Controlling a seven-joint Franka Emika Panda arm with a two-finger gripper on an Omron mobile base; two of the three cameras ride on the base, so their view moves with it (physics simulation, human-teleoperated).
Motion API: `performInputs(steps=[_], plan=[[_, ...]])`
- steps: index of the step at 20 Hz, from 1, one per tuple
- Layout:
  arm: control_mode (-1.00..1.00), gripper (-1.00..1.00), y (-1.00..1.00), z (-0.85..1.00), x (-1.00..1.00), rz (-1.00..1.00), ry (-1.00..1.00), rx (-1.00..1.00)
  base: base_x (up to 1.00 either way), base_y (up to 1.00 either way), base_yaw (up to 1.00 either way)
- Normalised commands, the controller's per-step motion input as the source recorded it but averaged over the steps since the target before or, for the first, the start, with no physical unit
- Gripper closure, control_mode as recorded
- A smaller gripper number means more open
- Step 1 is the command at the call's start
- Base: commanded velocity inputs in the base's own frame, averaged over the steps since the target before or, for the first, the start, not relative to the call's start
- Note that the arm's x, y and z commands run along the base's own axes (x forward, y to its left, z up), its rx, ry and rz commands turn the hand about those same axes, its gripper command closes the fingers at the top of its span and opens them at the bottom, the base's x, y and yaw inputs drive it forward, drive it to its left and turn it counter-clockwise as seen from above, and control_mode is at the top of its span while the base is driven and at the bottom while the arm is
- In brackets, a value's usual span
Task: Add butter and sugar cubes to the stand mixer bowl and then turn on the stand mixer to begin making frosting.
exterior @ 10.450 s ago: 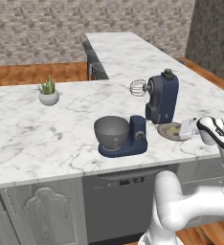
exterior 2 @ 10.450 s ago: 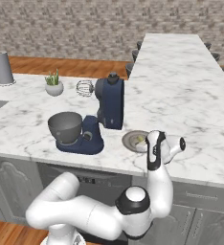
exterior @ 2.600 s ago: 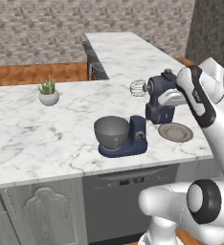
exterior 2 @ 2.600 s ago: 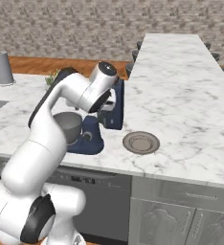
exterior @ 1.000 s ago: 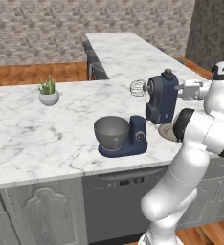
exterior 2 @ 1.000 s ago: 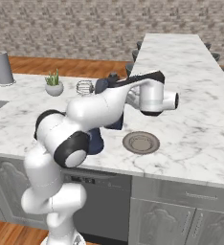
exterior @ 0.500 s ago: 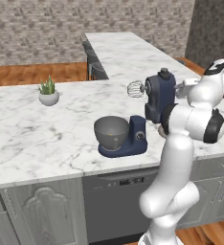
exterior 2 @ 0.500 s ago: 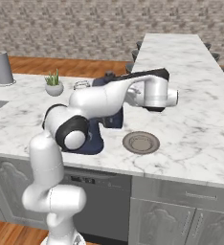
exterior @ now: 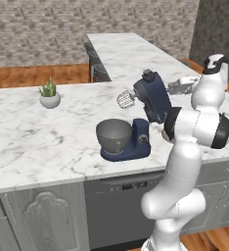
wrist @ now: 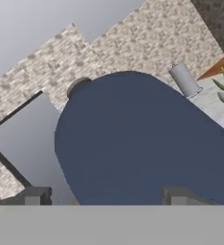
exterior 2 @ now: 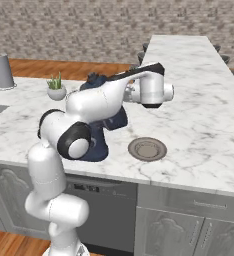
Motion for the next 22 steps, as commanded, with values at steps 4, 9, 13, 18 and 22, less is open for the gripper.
performInputs(steps=[4, 9, 13, 18, 22], plan=[[-1.00, -1.00, 1.00, 0.00, -0.29, 0.00, -0.19, -0.20, 0.00, 0.00, 0.00], [-1.00, -1.00, 1.00, -0.16, -0.30, -0.04, -0.16, -0.32, 0.00, 0.00, 0.00], [-1.00, -1.00, 1.00, -0.45, -0.05, -0.08, -0.04, -0.34, 0.00, 0.00, 0.00], [-1.00, -1.00, 1.00, -0.52, 0.06, -0.11, 0.02, -0.33, 0.00, 0.00, 0.00], [-1.00, -1.00, 1.00, -0.49, 0.21, -0.14, 0.09, -0.31, 0.00, 0.00, 0.00]])
